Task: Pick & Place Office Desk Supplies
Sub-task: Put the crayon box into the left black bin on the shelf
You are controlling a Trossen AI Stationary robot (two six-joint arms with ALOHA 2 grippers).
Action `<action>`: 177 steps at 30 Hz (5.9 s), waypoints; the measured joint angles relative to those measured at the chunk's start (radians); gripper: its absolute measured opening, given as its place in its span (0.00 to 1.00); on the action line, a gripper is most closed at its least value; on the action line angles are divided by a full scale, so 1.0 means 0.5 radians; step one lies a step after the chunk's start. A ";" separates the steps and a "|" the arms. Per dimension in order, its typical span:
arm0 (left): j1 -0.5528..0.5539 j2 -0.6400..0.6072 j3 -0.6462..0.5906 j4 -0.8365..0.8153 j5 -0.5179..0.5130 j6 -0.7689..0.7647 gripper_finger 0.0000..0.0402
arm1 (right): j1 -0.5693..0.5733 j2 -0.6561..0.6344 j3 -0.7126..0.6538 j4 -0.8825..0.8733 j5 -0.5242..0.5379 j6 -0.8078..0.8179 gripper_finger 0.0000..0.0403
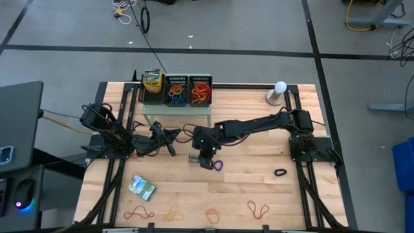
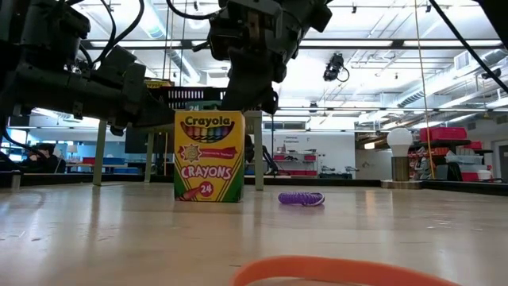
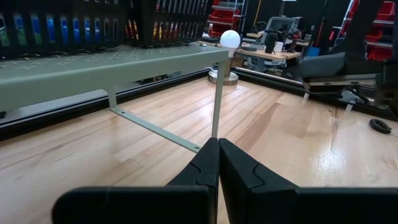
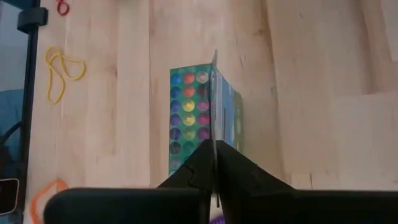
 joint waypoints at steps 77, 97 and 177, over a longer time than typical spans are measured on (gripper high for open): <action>0.029 -0.257 0.339 -0.311 0.536 -0.167 0.03 | 0.095 -2.006 -2.576 2.155 1.356 -0.344 0.04; 0.035 -0.415 2.181 -4.181 0.887 -0.697 0.09 | 0.095 -2.181 -2.779 2.270 1.309 -0.333 0.02; 0.176 -0.457 3.187 -6.148 1.222 -0.184 0.22 | 0.095 -2.178 -2.778 2.245 1.311 -0.349 0.03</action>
